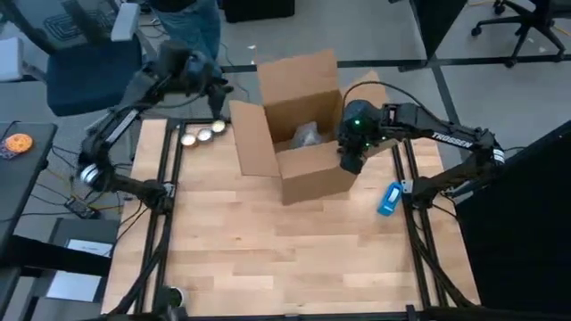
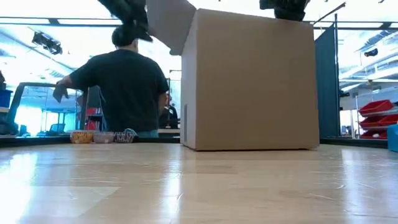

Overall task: Wrap mug
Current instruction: Close the cardboard box

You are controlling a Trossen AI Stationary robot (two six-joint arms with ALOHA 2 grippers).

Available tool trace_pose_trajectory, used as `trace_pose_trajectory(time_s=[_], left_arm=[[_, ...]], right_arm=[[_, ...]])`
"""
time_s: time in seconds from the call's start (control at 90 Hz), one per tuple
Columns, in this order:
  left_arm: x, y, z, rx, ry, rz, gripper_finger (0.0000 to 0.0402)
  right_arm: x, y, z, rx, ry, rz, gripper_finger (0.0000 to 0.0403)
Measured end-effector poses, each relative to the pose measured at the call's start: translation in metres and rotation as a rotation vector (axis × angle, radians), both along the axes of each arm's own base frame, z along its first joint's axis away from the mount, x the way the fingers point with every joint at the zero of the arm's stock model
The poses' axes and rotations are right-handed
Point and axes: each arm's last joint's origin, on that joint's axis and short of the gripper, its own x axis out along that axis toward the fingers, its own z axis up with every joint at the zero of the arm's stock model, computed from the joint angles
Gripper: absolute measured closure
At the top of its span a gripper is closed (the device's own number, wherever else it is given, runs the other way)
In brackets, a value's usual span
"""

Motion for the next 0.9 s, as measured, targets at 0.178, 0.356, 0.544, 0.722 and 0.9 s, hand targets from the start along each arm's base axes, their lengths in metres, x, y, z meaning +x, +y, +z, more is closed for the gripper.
trace_pose_trajectory(time_s=[0.178,0.356,0.544,0.722,0.9], left_arm=[[0.012,0.052,-0.025,-0.031,-0.094,-0.021,0.025],[0.034,0.085,-0.054,-0.074,-0.166,-0.1,0.025],[0.06,0.086,-0.059,-0.09,-0.304,-0.372,0.025],[0.077,0.069,-0.044,-0.062,-0.386,-0.559,0.025],[0.099,0.043,-0.039,-0.089,-0.41,-0.726,0.025]], right_arm=[[0.003,0.005,0.001,-0.003,-0.022,0.024,0.0331],[0.003,0.005,0.001,-0.004,-0.023,0.026,0.0331],[0.003,0.004,0.002,-0.05,-0.013,0.001,0.0331],[0.002,0.001,0.002,-0.072,-0.007,-0.021,0.0331],[0.004,-0.001,0.003,-0.079,-0.03,-0.027,0.0331]])
